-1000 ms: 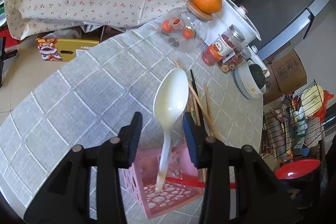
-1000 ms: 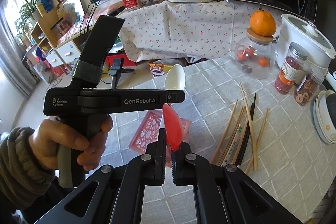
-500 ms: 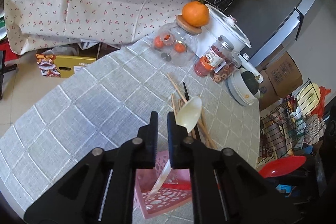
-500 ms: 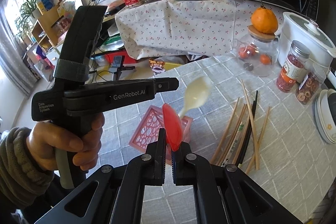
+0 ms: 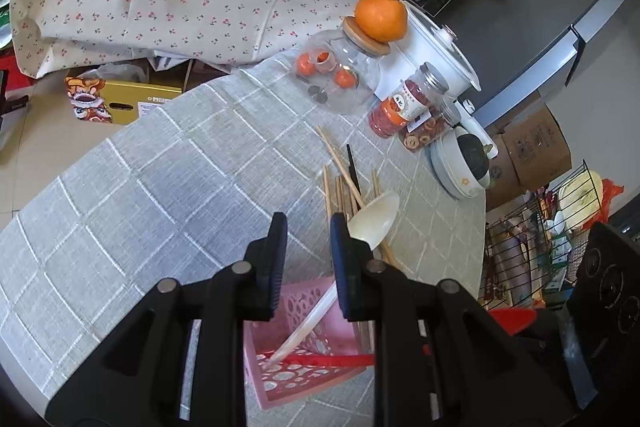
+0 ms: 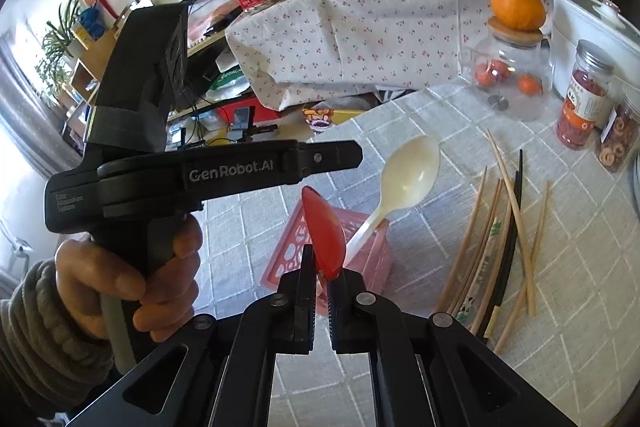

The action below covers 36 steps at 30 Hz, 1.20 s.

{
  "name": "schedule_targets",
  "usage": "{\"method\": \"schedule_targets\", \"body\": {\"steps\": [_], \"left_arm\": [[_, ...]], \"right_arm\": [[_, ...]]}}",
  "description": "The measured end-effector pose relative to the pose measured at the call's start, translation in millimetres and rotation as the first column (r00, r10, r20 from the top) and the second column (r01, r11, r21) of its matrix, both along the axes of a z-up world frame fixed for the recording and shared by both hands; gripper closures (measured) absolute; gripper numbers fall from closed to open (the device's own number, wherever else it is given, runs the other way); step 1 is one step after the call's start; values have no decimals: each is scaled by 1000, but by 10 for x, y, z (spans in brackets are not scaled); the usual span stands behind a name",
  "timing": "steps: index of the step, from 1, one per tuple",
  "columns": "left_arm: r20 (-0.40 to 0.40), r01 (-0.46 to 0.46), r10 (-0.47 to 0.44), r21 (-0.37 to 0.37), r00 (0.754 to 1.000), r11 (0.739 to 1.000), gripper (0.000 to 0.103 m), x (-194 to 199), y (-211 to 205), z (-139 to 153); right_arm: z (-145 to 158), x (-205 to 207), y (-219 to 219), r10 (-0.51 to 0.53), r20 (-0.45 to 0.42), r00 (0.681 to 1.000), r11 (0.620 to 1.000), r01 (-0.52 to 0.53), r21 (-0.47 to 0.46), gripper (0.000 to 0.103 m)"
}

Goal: Organize utensils
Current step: 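Lower the red spoon into the pink basket and open the right gripper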

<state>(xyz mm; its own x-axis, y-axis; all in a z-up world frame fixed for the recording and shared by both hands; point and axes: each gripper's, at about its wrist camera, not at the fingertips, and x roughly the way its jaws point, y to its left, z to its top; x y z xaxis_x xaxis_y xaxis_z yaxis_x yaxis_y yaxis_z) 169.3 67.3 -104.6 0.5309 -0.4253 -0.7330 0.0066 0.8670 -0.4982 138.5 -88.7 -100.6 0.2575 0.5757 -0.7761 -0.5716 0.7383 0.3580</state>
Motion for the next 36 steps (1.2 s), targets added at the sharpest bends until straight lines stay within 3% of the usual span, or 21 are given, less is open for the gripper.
{"method": "schedule_targets", "body": {"steps": [3,7,10,11,13,15,21,26,29,33,36], "left_arm": [[-8,0,0,-8,1000,1000,81,-4,4,-12],[-23,13,-13,2,1000,1000,81,-4,-36,-36],[-26,16,-16,-5,1000,1000,81,-14,-27,-35],[-26,16,-17,-6,1000,1000,81,-15,-25,-34],[-29,16,-17,-9,999,1000,81,-23,-21,-35],[-34,21,-22,-7,999,1000,81,-23,-24,-37],[-46,1,-2,-26,999,1000,81,-49,12,23],[-40,0,1,35,999,999,80,-107,-48,151],[-51,-12,17,85,999,996,68,-151,-105,230],[-87,-27,42,168,995,985,46,-201,-185,319],[-110,-20,41,181,993,983,42,-232,-231,379]], "right_arm": [[64,-14,17,6,25,1000,1000,-6,26,98],[-171,25,115,1,-17,1000,997,-3,-83,97],[-78,23,57,-11,-4,1000,1000,11,-23,95],[-37,41,2,-35,-7,999,999,35,3,92],[-25,74,-67,-69,-16,997,998,69,0,68],[-15,97,-136,-94,-12,996,996,94,-6,61],[147,202,-431,-180,-18,984,980,181,79,61],[241,264,-705,-261,-6,965,962,261,77,60],[254,319,-937,-330,0,944,942,329,58,57],[140,382,-1210,-423,-7,906,905,423,-34,55],[-41,470,-1329,-457,-58,888,888,451,-90,55]]}}
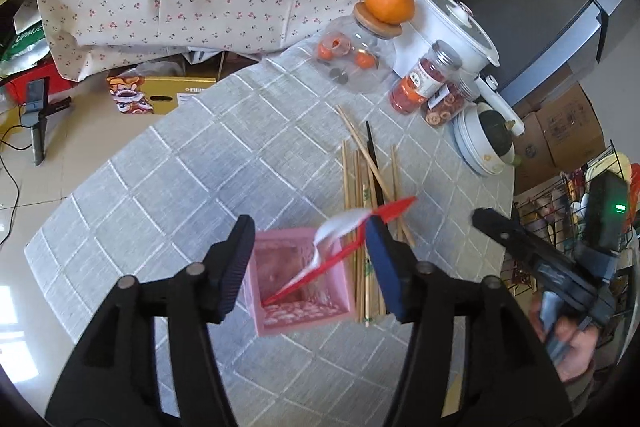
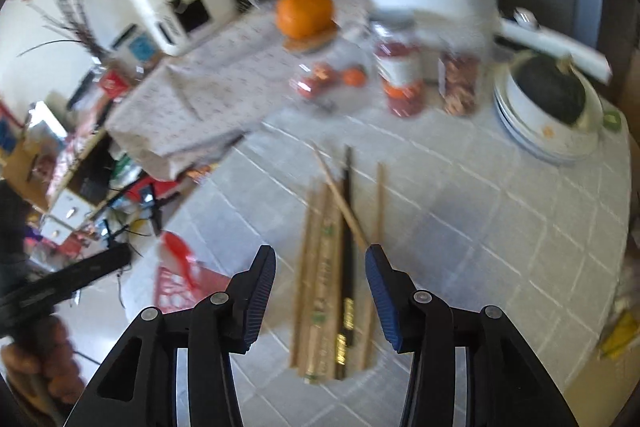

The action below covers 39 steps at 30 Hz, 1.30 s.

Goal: Organize utensils
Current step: 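Lower the red spoon into the pink basket and open the right gripper, then grasp one wooden chopstick from the bundle with the right gripper and lift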

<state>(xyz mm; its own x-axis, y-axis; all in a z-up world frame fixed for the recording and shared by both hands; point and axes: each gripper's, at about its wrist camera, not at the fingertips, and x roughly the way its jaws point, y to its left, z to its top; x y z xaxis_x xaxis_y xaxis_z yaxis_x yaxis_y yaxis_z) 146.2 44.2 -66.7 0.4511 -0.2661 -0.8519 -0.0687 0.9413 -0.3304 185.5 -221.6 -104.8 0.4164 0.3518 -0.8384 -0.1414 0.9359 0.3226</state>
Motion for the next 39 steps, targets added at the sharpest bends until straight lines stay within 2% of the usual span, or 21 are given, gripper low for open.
{"method": "schedule_targets", "body": {"steps": [4,8,11,13,17,22,25,26,28,29,32,36,39], "left_arm": [[-39,-24,25,7,999,1000,38,-41,-3,71],[-62,-49,49,-1,997,999,38,-113,70,133],[-64,-65,64,-20,996,998,38,-151,123,157],[-63,-60,58,-26,996,998,38,-150,118,164],[-52,-35,34,-33,998,999,38,-148,69,194],[-53,-29,27,-44,998,999,38,-161,71,199],[-47,-20,18,-44,999,999,38,-172,51,211],[-45,-17,15,-44,999,999,38,-174,48,212],[-38,-11,10,-38,999,999,38,-170,35,215],[-35,-10,9,-31,999,999,38,-170,28,216],[-27,-11,11,-24,1000,1000,38,-169,17,230],[-10,2,-2,-27,1000,1000,38,-199,-43,281],[4,35,-35,-24,999,999,38,-229,-168,314]], "right_arm": [[-259,137,-59,-7,-51,999,998,4,-57,55],[-559,259,23,67,-66,996,987,-75,-142,57],[-825,328,87,102,-98,990,972,-120,-204,66],[-943,367,109,101,-124,987,971,-125,-205,73],[-953,416,205,126,-97,987,967,-144,-212,75],[-981,521,440,192,-50,980,939,-198,-282,75],[-1011,647,503,190,-44,981,948,-195,-252,75],[-1034,686,538,194,-49,980,950,-200,-239,79],[-1117,738,633,218,-86,972,942,-233,-243,94],[-1162,739,655,219,-115,969,936,-242,-255,94],[-1097,747,524,172,-164,971,964,-200,-174,96],[-845,623,283,135,-156,979,985,-149,-87,96],[-644,480,-53,53,-158,986,999,-53,5,96]]}}
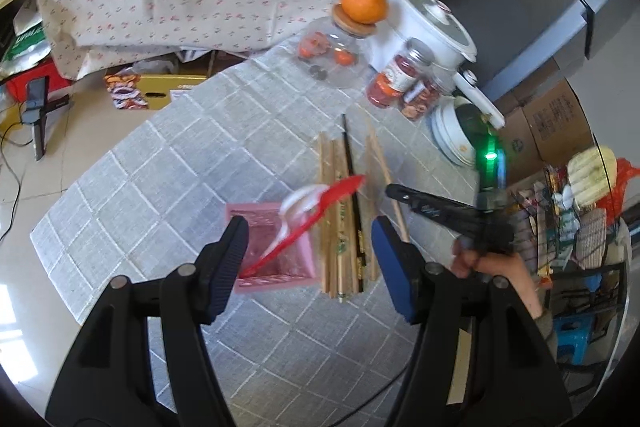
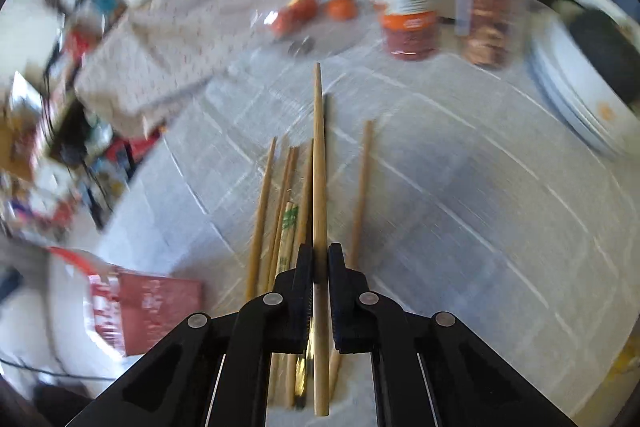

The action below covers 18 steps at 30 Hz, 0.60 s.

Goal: Organize utensils
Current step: 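Grasp one wooden chopstick from the bundle with the right gripper and lift, then grasp another wooden chopstick with the left gripper and lift it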

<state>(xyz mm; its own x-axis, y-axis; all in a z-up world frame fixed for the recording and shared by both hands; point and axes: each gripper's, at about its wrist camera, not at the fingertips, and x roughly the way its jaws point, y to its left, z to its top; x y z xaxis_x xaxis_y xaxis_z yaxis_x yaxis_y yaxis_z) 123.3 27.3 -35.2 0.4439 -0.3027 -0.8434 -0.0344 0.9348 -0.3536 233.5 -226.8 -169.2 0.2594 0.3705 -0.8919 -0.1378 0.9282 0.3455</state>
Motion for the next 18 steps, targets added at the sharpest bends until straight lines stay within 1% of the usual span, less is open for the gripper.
{"method": "schedule_targets", "body": {"steps": [1,2,4,6,7,8,9,11,14,15,16,17,18], "left_arm": [[5,18,-18,3,1000,1000,38,-13,-69,9],[7,36,-36,8,999,999,38,-23,-145,14],[5,76,-76,22,997,997,38,-40,-341,6],[-1,100,-100,27,995,995,38,-41,-505,-8],[-6,125,-125,28,992,992,38,-45,-659,-28],[-12,145,-145,31,989,989,38,-43,-765,-38],[-16,170,-169,39,985,985,38,-40,-905,-55],[-28,214,-213,58,977,975,38,19,-1213,-116],[-42,205,-202,94,978,974,38,239,-1602,-270],[-48,212,-208,123,977,969,38,330,-1731,-348],[-65,227,-219,172,973,958,38,459,-1881,-479],[-85,232,-219,204,972,951,38,557,-1961,-590],[-107,226,-207,229,973,947,41,669,-2006,-717]], "right_arm": [[38,-59,-122,-43,-17,999,999,44,17,96],[53,-106,-184,-62,-36,997,998,62,5,96],[6,-223,-228,-42,-68,997,996,36,-81,96],[-124,-334,-247,-12,-116,993,989,-5,-149,96],[-205,-392,-257,9,-139,990,981,-36,-190,96],[-267,-431,-289,17,-155,988,974,-51,-220,96],[-298,-447,-334,15,-167,986,973,-53,-227,96],[-325,-456,-453,-3,-178,984,978,-35,-206,96],[-264,-435,-769,-89,-175,981,986,63,-153,96],[-229,-441,-874,-118,-166,979,987,97,-128,96],[-191,-442,-968,-146,-158,977,986,131,-103,96],[-141,-448,-1083,-181,-146,973,982,172,-73,96],[-107,-459,-1159,-202,-138,970,979,196,-56,96]]}}
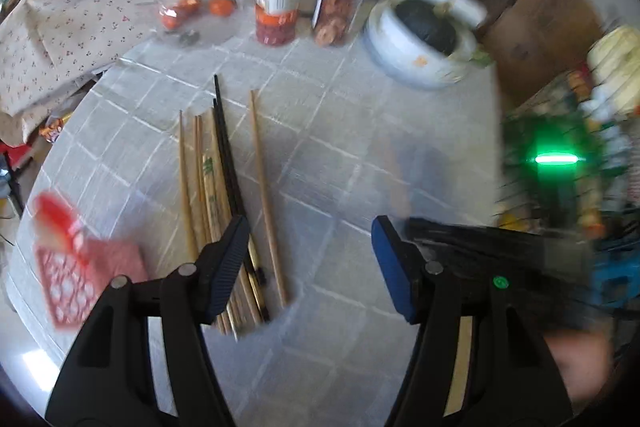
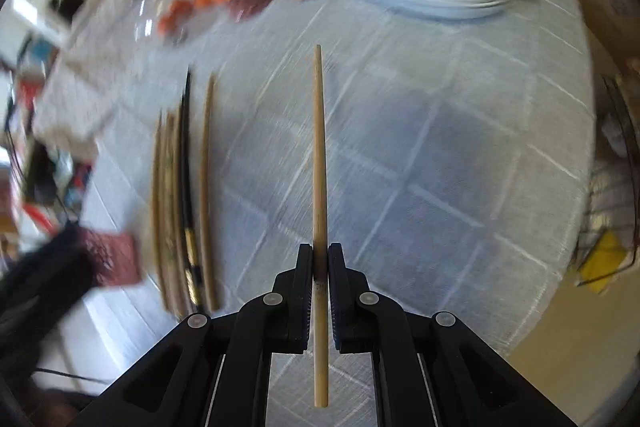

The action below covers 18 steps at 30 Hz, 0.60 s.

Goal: Organize utensils
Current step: 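Grasp another wooden chopstick with the left gripper and lift it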

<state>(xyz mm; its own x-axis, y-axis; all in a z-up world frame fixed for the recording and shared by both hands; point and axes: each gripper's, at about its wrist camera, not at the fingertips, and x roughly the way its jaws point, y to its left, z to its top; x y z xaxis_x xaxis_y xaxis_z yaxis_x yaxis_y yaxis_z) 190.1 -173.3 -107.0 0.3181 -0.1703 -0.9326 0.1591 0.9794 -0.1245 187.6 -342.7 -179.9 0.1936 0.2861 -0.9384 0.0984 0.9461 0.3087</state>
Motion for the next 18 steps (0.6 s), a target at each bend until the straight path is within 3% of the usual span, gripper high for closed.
{"method": "schedule_targets", "body": {"steps": [6,11,14,15,18], "left_arm": [[-66,-70,76,94,995,993,52,531,17,-589],[-105,-67,83,151,991,986,53,797,-12,-883],[-94,-91,101,96,990,991,73,862,66,-955],[-98,-76,85,87,992,993,96,860,53,-963],[-94,-19,25,63,995,998,95,750,16,-909]], "right_arm": [[235,-40,-367,-120,83,989,992,115,58,95],[592,-2,-291,-91,188,978,988,65,138,96],[758,-43,-277,-71,243,967,987,34,155,96],[793,-50,-260,-65,252,965,987,26,156,96],[840,-58,-231,-63,258,964,988,22,155,96]]}}
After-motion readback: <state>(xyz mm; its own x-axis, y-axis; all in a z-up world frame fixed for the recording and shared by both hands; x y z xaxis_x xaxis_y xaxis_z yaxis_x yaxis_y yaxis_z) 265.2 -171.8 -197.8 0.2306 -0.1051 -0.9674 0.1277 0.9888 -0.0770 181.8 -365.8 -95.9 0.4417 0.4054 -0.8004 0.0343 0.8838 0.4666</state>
